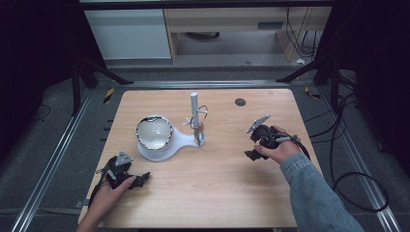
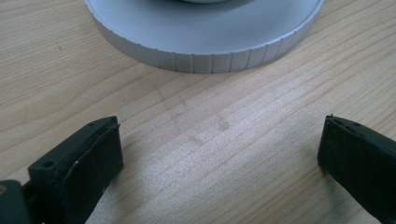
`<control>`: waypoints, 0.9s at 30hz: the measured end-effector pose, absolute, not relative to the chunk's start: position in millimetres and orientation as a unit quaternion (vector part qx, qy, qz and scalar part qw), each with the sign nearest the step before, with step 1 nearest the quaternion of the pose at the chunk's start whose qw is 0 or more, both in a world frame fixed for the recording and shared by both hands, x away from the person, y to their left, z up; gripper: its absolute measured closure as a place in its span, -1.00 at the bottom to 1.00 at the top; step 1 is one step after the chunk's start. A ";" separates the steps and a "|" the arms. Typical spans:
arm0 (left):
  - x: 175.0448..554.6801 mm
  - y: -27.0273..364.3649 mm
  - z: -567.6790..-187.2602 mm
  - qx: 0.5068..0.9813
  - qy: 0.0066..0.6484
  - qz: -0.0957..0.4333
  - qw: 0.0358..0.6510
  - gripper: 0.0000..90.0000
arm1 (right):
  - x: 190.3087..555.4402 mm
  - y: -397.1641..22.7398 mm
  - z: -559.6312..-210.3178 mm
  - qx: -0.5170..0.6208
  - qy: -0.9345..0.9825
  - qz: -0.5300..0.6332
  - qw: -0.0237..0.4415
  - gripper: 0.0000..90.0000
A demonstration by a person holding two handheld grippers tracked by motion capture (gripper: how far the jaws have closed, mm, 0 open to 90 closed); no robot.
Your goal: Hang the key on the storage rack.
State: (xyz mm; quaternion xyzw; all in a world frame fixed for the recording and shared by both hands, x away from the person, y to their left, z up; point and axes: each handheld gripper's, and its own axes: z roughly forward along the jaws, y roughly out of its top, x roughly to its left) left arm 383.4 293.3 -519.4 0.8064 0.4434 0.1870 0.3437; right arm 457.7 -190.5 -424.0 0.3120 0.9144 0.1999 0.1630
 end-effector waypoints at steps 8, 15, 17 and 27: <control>383.4 293.3 -519.3 0.807 0.443 0.187 0.343 -1.00 | 451.9 -195.2 -447.3 0.322 0.914 0.200 0.146 -0.71; 383.4 293.4 -519.3 0.807 0.443 0.187 0.343 -1.00 | 454.3 -210.8 -468.7 0.360 0.897 0.214 0.142 -0.79; 383.4 293.3 -519.3 0.807 0.443 0.187 0.344 -1.00 | 455.8 -216.0 -472.8 0.374 0.891 0.220 0.139 -0.80; 383.4 293.3 -519.3 0.807 0.443 0.187 0.344 -1.00 | 459.1 -230.0 -491.1 0.416 0.862 0.252 0.139 -0.91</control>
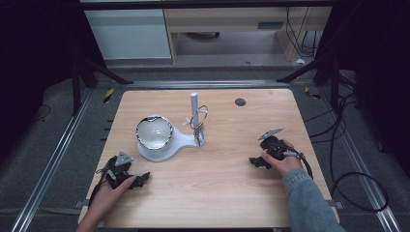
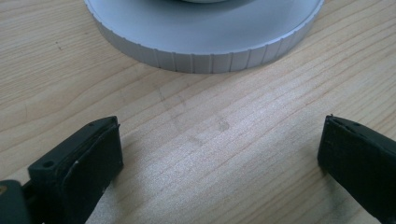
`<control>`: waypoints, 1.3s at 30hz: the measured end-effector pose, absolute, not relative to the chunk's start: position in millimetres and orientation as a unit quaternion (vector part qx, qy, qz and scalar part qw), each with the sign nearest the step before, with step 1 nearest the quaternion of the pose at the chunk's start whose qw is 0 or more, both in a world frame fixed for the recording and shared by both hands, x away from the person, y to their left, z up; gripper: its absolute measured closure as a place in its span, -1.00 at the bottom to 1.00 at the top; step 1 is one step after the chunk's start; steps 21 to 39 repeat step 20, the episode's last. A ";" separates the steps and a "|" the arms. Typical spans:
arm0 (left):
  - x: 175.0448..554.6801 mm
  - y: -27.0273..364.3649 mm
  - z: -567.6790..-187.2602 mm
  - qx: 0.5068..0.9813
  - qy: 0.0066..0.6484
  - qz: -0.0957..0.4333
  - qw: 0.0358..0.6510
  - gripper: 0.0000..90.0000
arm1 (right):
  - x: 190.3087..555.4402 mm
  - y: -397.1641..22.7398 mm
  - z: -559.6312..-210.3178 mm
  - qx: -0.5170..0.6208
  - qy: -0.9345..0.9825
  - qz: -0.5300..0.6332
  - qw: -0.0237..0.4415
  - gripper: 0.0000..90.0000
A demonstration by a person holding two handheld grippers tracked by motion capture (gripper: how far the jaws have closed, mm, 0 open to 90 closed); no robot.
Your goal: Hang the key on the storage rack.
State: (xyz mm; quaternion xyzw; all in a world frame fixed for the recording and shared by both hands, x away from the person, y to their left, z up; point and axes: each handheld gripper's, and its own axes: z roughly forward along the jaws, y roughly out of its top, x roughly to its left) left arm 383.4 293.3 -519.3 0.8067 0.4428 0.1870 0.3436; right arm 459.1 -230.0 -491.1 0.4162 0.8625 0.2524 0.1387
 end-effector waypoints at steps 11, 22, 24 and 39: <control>383.4 293.3 -519.3 0.807 0.443 0.187 0.344 -1.00 | 455.8 -232.9 -499.6 0.419 0.844 0.294 0.164 -1.00; 383.4 293.3 -519.3 0.807 0.443 0.187 0.344 -1.00 | 454.0 -238.3 -507.3 0.435 0.814 0.332 0.196 -1.00; 383.4 293.3 -519.3 0.807 0.443 0.187 0.344 -1.00 | 454.0 -238.3 -507.3 0.435 0.814 0.332 0.196 -1.00; 383.4 293.3 -519.3 0.807 0.443 0.187 0.344 -1.00 | 454.0 -238.3 -507.3 0.435 0.814 0.332 0.196 -1.00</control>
